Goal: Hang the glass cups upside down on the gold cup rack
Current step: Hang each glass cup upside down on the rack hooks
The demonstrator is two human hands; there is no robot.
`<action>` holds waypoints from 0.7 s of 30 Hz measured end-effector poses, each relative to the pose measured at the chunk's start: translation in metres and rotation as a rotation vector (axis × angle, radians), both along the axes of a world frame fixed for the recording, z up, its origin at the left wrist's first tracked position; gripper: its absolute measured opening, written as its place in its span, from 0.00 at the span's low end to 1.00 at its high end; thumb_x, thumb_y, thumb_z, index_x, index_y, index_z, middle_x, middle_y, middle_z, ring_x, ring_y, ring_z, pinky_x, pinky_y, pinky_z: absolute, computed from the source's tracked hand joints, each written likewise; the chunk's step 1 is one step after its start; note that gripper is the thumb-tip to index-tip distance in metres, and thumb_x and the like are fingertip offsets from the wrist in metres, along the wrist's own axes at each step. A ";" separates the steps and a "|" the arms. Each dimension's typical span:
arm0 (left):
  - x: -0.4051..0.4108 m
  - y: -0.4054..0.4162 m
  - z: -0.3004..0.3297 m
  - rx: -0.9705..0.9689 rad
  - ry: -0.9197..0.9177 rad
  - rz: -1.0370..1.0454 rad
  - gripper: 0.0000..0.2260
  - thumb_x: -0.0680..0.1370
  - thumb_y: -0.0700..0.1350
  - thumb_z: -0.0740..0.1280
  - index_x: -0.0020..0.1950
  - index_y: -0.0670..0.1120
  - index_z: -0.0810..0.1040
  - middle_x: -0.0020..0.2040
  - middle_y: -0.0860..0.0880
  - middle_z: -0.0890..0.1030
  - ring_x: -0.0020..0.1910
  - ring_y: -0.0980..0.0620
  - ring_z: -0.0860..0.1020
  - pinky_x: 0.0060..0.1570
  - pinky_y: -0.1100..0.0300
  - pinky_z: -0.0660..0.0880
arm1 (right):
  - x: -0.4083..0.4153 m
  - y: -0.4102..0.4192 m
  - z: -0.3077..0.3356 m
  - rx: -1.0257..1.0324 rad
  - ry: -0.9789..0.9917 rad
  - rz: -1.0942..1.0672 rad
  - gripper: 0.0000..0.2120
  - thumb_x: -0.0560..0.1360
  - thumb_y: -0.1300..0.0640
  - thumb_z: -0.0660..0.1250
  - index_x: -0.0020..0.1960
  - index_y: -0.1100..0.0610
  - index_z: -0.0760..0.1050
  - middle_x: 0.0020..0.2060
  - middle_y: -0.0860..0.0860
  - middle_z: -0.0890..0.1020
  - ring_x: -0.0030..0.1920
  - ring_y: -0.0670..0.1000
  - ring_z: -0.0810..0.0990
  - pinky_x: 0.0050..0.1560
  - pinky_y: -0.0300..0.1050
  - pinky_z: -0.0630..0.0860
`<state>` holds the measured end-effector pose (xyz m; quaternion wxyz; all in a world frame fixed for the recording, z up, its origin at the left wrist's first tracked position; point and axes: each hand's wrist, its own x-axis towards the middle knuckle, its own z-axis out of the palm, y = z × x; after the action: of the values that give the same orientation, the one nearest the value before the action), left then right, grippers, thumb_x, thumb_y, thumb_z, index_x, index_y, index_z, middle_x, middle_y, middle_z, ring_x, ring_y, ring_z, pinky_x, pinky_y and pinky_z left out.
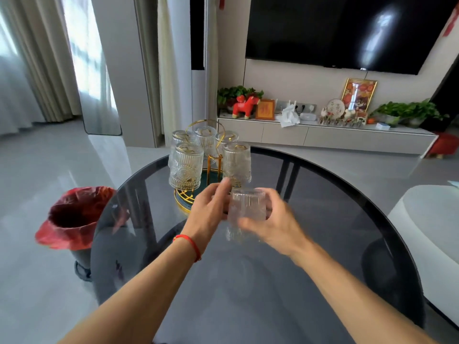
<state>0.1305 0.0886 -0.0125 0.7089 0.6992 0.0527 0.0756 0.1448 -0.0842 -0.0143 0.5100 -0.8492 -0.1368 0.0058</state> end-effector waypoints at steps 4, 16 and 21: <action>0.010 0.026 -0.017 0.513 0.000 0.143 0.21 0.79 0.46 0.65 0.73 0.48 0.73 0.62 0.46 0.83 0.61 0.46 0.81 0.62 0.50 0.77 | 0.012 0.011 0.029 0.170 -0.183 -0.071 0.49 0.58 0.37 0.81 0.74 0.44 0.64 0.61 0.41 0.80 0.59 0.46 0.84 0.63 0.57 0.82; 0.016 0.039 -0.044 1.155 0.026 -0.080 0.29 0.76 0.48 0.68 0.76 0.44 0.68 0.76 0.45 0.71 0.75 0.45 0.67 0.73 0.50 0.69 | 0.070 0.083 0.076 -0.097 -0.443 -0.121 0.46 0.69 0.42 0.79 0.80 0.49 0.61 0.73 0.52 0.76 0.72 0.54 0.73 0.69 0.50 0.72; 0.017 0.041 -0.043 1.168 0.017 -0.094 0.27 0.76 0.48 0.68 0.74 0.43 0.71 0.76 0.45 0.71 0.75 0.46 0.67 0.71 0.50 0.70 | 0.082 0.097 0.056 -0.297 -0.452 -0.115 0.47 0.69 0.43 0.78 0.80 0.54 0.61 0.72 0.55 0.71 0.72 0.56 0.71 0.69 0.46 0.69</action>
<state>0.1470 0.1297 -0.0554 0.2083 0.9763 -0.0230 0.0548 0.2269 0.0133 0.0416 0.3358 -0.9008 -0.1963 -0.1929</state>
